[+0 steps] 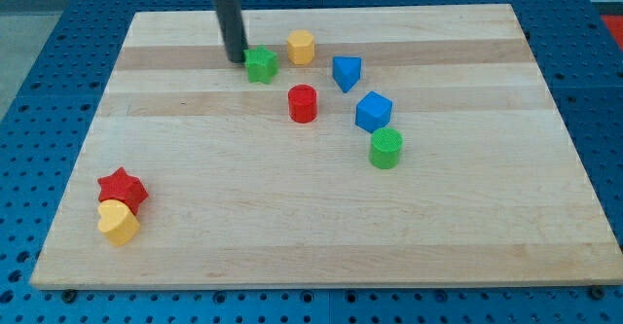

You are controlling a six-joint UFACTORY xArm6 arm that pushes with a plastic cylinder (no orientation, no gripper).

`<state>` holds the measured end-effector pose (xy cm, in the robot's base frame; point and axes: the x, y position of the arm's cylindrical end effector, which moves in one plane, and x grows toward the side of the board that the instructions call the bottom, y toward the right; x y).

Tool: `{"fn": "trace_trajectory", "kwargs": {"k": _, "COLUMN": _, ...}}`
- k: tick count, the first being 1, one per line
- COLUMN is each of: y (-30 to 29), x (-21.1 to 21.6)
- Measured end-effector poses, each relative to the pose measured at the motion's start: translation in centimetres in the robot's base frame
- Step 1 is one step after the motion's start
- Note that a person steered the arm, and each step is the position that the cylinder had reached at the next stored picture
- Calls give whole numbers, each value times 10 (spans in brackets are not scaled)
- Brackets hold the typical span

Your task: Push the green star into the red circle

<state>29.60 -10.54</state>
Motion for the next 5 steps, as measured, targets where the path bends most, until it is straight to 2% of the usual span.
{"fn": "trace_trajectory", "kwargs": {"k": 1, "y": 16, "x": 8}}
{"fn": "trace_trajectory", "kwargs": {"k": 3, "y": 36, "x": 64}}
{"fn": "trace_trajectory", "kwargs": {"k": 5, "y": 95, "x": 96}}
